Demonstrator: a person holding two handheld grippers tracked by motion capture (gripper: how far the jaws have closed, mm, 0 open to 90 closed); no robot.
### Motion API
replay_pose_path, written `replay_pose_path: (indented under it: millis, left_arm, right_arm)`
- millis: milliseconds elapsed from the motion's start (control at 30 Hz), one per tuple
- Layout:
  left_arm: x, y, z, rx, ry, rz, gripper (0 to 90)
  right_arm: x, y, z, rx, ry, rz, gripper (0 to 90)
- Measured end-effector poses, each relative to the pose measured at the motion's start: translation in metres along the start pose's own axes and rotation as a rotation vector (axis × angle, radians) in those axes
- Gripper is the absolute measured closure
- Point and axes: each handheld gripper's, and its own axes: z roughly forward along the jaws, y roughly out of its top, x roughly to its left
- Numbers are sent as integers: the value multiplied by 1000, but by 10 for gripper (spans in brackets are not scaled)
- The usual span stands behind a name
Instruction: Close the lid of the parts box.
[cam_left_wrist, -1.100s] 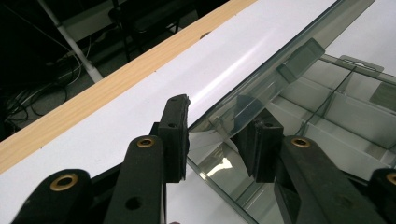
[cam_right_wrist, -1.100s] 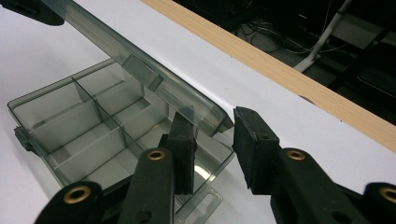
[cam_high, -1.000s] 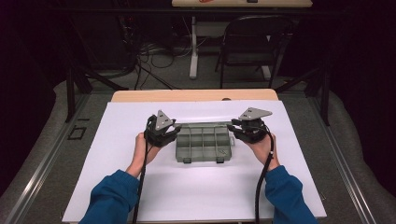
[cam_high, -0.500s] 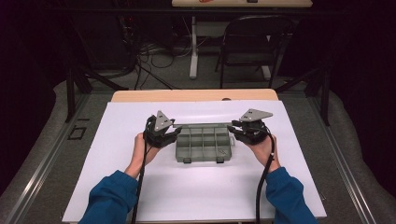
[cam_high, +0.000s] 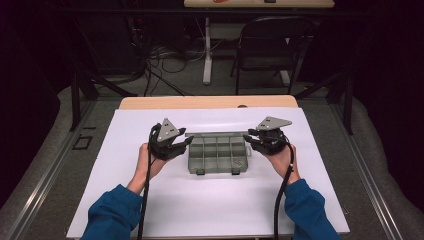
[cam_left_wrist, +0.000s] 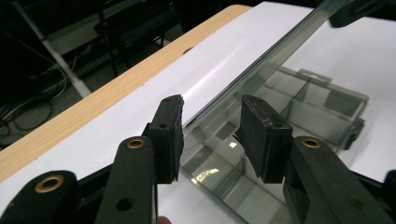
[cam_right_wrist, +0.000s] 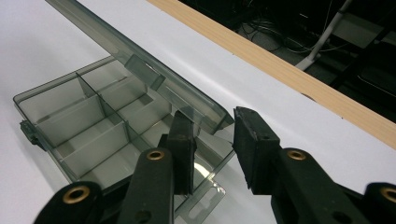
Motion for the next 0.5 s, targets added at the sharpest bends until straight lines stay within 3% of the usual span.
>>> replay_pose_path:
  millis: [167,300,500]
  left_arm:
    - [-2,6,-6,-43,-8,0,646]
    - [0,12,-3,-60,27,-14,764]
    - [8,14,11,-23,52,-55,899]
  right_arm:
    - [0,0,0,1,1,0,683]
    - [0,0,0,3,2,0,681]
    - [0,0,0,4,1,-5,680]
